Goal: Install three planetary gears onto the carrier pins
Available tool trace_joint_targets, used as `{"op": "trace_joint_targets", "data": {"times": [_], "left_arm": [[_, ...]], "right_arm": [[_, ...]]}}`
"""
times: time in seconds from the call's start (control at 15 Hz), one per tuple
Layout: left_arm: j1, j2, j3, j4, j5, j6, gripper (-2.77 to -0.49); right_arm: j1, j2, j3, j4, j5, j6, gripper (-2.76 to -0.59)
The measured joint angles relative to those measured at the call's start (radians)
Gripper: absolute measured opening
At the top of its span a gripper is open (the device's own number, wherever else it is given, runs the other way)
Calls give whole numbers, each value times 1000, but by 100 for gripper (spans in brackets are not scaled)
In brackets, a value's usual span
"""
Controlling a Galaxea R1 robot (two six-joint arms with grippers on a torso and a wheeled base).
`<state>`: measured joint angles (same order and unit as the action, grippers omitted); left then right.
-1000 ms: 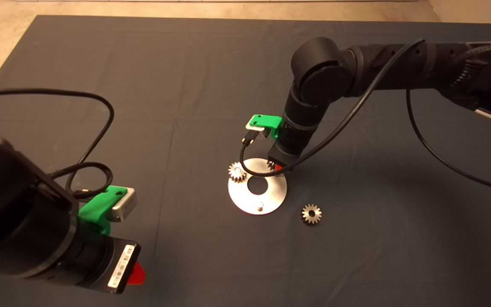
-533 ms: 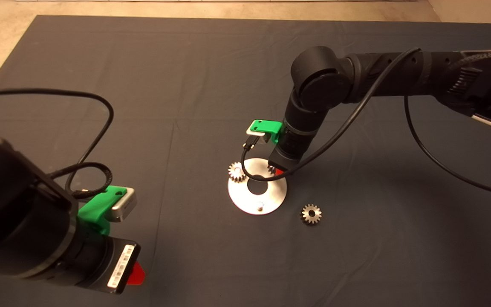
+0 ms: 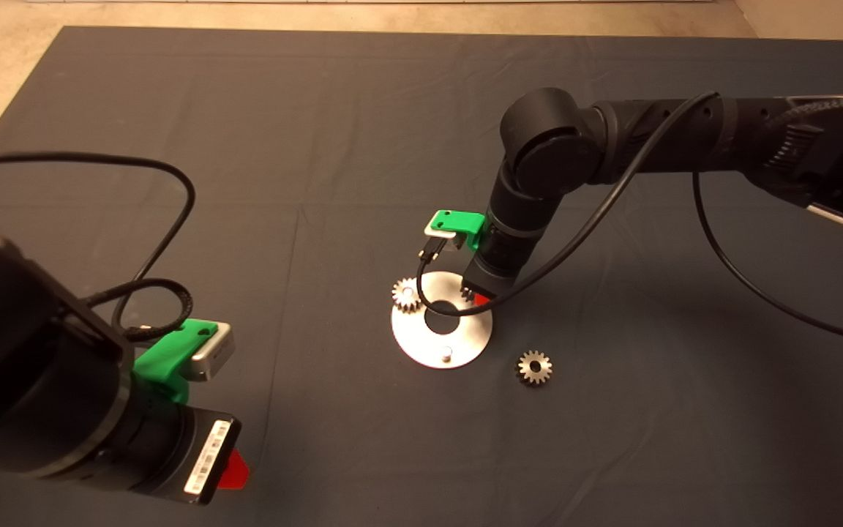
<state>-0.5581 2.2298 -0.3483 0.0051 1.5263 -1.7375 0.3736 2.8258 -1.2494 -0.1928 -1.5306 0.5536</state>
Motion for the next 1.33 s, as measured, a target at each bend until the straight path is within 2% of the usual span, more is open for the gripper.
{"op": "trace_joint_targets", "data": {"times": [0.53,1.33], "left_arm": [[0,0,0,0,0,1,-151],[0,0,0,-1,0,1,-151]], "right_arm": [[-11,-17,0,-25,-1,-18,-242],[-10,-12,16,-73,1,-23,-242]]}}
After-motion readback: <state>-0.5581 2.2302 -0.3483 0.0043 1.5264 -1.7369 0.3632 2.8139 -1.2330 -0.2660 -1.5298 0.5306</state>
